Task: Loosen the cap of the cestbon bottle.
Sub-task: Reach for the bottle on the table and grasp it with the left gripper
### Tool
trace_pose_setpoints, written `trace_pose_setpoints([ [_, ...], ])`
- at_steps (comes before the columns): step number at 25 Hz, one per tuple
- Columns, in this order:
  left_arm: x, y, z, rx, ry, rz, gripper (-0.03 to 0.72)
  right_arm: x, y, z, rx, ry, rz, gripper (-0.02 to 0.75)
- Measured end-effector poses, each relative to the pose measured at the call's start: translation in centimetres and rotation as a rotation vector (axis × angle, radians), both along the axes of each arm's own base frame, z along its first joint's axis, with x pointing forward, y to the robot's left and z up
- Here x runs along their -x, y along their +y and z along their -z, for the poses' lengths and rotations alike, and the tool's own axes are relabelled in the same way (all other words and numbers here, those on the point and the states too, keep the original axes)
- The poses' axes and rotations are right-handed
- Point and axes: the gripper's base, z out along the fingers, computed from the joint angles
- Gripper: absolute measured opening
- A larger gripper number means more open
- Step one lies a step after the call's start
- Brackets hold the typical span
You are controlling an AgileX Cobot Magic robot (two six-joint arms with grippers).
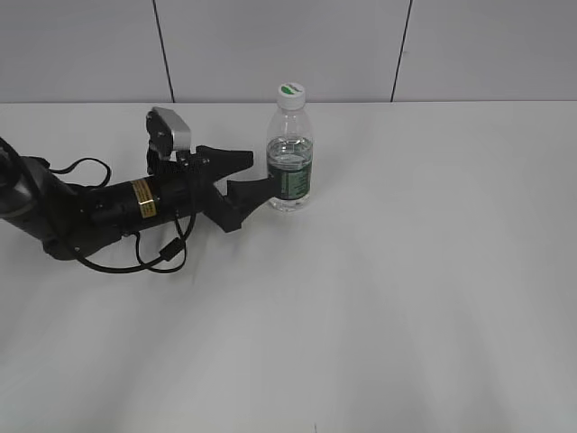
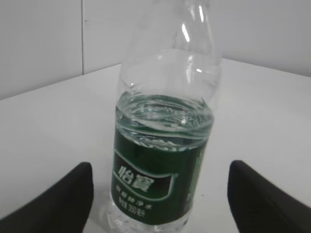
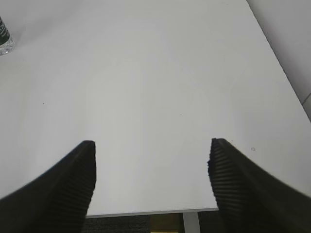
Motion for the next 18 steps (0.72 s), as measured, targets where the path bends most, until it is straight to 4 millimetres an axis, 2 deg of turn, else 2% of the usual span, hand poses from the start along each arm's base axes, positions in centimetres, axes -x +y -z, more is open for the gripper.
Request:
trace_pose_setpoints([
  [8, 0.0, -0.3, -0.1, 0.010, 0.003, -0.014, 0.531, 0.0, 0.0, 0.0, 0.000, 0.000, 0.000, 0.552],
  [12, 0.2, -1.2, -0.1, 0.013, -0.002, 0.007, 0.531, 0.0, 0.0, 0.0, 0.000, 0.000, 0.000, 0.552],
  [18, -0.7, -1.8, 0.1, 0.035, 0.000, 0.007, 0.531, 0.0, 0.0, 0.0, 0.000, 0.000, 0.000, 0.552],
])
